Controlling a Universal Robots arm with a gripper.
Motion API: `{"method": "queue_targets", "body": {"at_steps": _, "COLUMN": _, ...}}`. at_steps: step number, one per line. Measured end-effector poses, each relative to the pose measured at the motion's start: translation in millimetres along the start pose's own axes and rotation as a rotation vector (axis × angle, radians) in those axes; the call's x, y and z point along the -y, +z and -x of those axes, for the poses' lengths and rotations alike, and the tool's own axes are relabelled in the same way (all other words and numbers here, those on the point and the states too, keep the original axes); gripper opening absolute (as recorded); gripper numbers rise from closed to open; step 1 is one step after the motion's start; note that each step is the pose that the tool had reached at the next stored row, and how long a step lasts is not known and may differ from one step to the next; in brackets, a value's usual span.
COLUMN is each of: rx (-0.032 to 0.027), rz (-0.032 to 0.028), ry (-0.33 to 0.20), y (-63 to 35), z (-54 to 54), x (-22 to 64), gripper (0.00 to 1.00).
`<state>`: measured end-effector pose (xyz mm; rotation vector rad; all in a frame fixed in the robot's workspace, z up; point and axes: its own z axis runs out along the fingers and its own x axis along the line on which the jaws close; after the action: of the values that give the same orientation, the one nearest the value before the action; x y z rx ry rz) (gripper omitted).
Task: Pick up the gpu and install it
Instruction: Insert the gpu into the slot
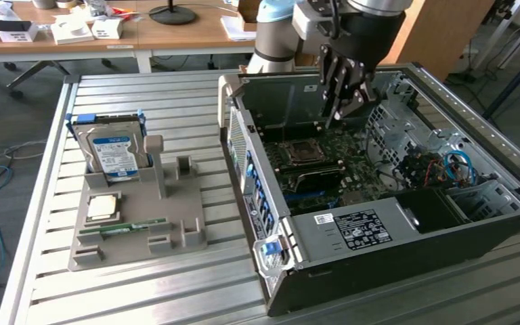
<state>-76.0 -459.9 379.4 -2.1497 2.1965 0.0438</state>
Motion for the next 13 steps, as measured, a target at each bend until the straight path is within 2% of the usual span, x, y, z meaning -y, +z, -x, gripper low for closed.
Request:
{"method": "queue_targets", "body": {"at_steps": 3, "rx": 0.0045, "rz": 0.0002, "ry": 0.0, "y": 3.6, "z": -0.3, "x": -0.1, "gripper": 0.33}}
{"method": "queue_targets", "body": {"at_steps": 13, "rx": 0.0047, "rz": 0.0002, "ry": 0.0, "y": 3.7, "z": -0.2, "x": -0.1, "gripper": 0.33}}
